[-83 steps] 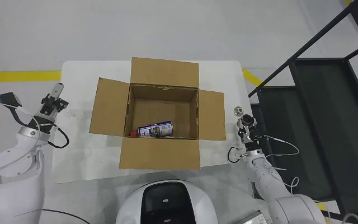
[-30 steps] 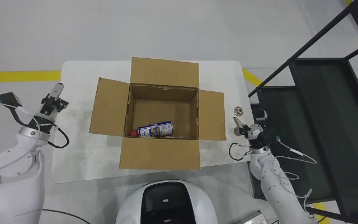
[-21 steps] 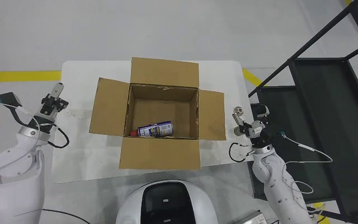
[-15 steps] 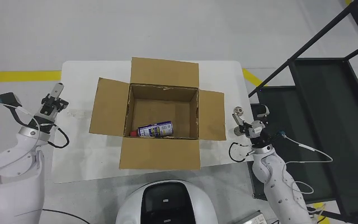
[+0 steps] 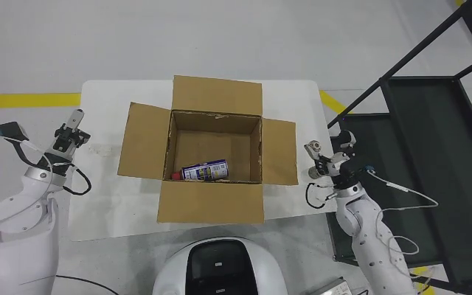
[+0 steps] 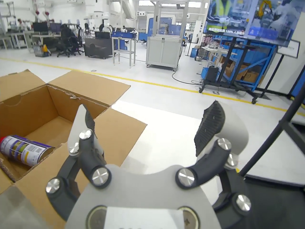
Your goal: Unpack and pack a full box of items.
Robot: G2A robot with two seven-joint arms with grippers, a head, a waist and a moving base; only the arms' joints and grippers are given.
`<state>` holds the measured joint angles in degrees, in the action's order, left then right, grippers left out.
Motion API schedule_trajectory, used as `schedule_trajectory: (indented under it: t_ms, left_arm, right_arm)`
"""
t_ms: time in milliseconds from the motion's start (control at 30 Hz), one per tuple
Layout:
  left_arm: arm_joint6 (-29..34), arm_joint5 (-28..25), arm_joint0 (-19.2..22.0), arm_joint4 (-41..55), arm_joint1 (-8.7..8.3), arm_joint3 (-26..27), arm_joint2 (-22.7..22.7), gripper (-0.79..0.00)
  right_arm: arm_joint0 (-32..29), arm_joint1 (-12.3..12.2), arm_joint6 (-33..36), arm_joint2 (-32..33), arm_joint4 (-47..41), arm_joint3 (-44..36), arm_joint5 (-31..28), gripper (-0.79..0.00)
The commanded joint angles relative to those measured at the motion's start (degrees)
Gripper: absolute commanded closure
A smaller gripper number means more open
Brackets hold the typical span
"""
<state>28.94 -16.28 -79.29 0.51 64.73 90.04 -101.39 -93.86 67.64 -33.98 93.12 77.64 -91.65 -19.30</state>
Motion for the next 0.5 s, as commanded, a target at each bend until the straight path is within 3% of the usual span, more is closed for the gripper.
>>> schedule_trajectory:
  t_ms: [0,267,467]
  left_arm:
    - [0.0,0.0,0.0,0.0,0.00,0.0,0.0,-0.785]
    - [0.0,0.0,0.0,0.0,0.00,0.0,0.0,-0.785]
    - [0.0,0.0,0.0,0.0,0.00,0.0,0.0,-0.785]
  right_arm:
    - [-0.4,-0.4,6.5,1.6,-0.1,-6.1,-3.2,-0.785]
    - [1.9,-1.7,32.2,0.8,-3.4,-18.3,-19.0,-0.785]
    - [7.0,-2.0,41.3,-2.0,-6.5,-15.8,-21.9,-0.785]
